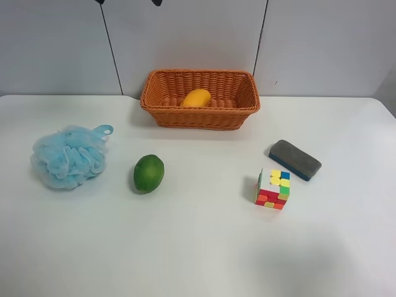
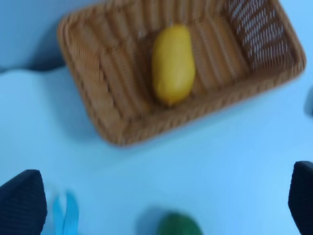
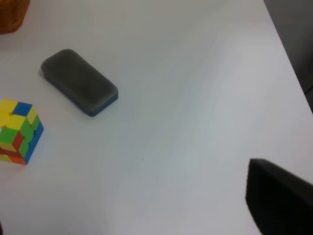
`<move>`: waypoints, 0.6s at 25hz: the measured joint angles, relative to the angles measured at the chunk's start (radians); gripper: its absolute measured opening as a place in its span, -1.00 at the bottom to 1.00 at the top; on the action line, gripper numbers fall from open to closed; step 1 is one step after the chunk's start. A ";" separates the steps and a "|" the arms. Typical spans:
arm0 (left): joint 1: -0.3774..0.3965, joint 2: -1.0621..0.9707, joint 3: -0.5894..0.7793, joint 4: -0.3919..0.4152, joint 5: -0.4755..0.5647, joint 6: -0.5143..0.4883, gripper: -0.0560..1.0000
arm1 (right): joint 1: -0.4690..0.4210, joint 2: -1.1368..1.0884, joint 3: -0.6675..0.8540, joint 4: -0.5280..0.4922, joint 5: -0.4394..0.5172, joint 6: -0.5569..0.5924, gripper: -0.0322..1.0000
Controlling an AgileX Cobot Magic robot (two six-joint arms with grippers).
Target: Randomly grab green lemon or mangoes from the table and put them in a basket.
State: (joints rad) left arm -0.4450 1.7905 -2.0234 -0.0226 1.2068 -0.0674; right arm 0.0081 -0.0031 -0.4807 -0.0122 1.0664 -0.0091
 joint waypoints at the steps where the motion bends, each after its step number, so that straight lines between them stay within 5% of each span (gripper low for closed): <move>1: 0.000 -0.044 0.052 0.001 0.000 0.003 0.99 | 0.000 0.000 0.000 0.000 0.000 0.000 0.99; 15: 0.000 -0.961 1.018 0.004 -0.085 0.010 0.99 | 0.000 0.000 0.000 0.000 0.000 0.000 0.99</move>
State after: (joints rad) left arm -0.4450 0.8297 -1.0058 -0.0188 1.1215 -0.0573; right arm 0.0081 -0.0031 -0.4807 -0.0122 1.0664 -0.0091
